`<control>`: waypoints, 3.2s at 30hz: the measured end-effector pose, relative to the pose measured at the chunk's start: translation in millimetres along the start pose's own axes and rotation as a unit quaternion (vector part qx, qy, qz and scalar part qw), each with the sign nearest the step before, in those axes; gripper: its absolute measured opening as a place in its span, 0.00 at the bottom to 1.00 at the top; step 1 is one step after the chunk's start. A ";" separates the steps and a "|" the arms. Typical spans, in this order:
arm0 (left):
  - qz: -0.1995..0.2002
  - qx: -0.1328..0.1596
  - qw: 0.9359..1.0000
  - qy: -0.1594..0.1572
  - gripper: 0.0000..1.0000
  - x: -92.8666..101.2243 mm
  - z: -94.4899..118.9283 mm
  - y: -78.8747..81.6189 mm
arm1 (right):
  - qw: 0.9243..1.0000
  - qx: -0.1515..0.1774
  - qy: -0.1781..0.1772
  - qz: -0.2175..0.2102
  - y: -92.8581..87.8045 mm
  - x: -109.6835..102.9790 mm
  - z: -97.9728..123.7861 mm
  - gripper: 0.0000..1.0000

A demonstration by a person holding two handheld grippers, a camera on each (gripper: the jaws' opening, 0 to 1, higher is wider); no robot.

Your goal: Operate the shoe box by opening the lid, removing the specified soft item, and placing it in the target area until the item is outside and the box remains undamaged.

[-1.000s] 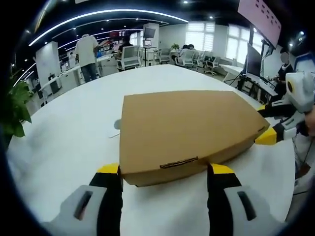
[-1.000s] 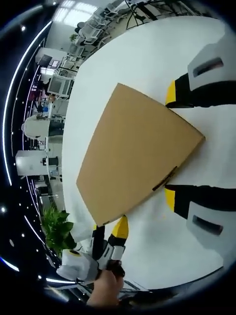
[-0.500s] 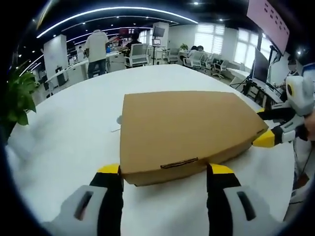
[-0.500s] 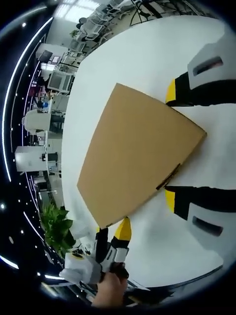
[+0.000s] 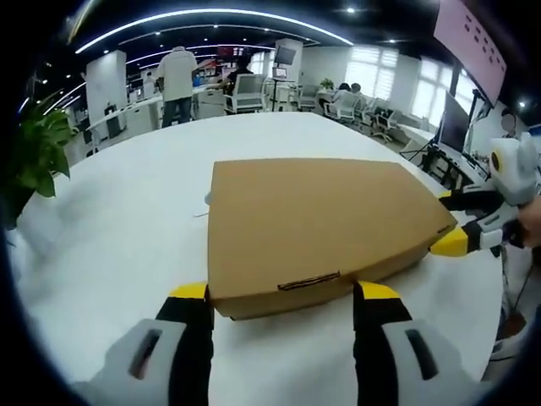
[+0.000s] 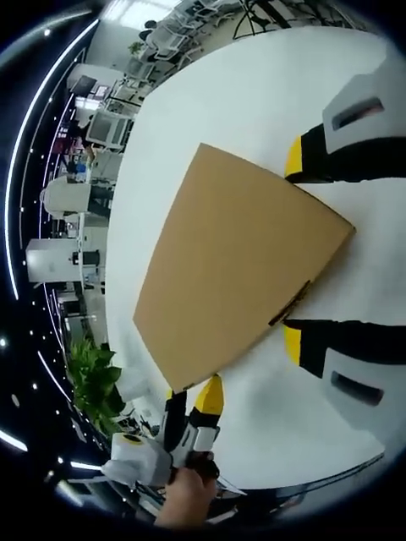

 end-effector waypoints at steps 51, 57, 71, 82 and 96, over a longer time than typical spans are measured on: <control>0.058 0.030 0.996 0.053 0.65 20.6 26.5 -24.7 | 0.999 0.003 0.031 0.042 -6.9 -5.2 7.6 0.61; 0.062 0.031 0.996 0.057 0.64 22.3 28.4 -27.0 | 0.998 0.002 0.035 0.046 -7.4 -5.4 8.2 0.61; 0.076 0.034 0.994 0.072 0.64 28.7 36.7 -35.4 | 0.998 0.006 0.038 0.057 -10.5 -8.9 9.9 0.62; 0.082 0.039 0.993 0.081 0.64 34.2 44.7 -43.6 | 0.997 0.007 0.045 0.063 -14.5 -13.4 16.1 0.61; 0.094 0.043 0.990 0.091 0.64 45.8 58.8 -58.4 | 0.995 0.002 0.060 0.075 -23.1 -20.5 27.3 0.61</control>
Point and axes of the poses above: the point that each gripper's makers call its tool centre point, and the gripper's own axes: z roughly backward along the fingers, x roughly to its right, y roughly out of its top, the point moved 1 cm from there along z, roughly backward along the fingers, and after that the axes turned 9 degrees about -y, right-handed, at the moved point
